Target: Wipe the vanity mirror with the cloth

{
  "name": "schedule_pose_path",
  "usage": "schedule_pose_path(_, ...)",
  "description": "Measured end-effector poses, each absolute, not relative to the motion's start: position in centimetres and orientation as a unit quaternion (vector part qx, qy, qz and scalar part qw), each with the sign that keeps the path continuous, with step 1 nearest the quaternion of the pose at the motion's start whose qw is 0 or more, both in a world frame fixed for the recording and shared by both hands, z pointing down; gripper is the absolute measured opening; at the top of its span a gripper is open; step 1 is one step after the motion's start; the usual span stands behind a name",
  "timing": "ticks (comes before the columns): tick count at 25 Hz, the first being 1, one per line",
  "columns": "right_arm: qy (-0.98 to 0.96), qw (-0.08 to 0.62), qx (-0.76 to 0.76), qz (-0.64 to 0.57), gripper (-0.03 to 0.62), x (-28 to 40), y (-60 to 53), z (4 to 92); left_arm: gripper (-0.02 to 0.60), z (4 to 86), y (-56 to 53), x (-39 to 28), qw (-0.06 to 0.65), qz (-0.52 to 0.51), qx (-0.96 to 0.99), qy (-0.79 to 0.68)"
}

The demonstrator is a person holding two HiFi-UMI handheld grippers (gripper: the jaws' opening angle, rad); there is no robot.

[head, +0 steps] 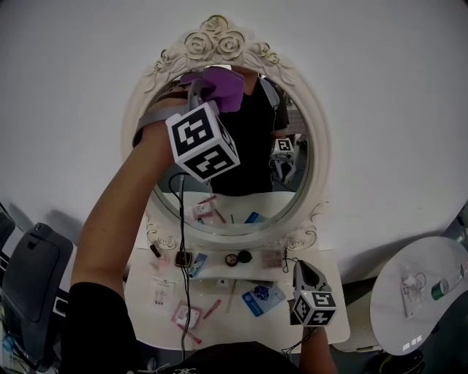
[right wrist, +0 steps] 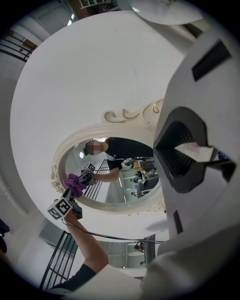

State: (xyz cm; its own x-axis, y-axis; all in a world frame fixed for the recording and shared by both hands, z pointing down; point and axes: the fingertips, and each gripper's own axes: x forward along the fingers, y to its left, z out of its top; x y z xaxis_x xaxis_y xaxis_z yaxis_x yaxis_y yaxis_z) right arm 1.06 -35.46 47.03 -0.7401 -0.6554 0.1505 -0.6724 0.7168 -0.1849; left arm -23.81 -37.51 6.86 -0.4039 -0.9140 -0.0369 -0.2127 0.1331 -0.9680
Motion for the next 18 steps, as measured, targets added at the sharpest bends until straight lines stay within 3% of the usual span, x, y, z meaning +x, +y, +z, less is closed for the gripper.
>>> schedule_pose_path(18,-0.928,0.071,0.346,0.117,0.011,0.8,-34.5,48.6,0.074,16.4,-38.2,-22.4,0.357,-0.486,-0.427,0.674)
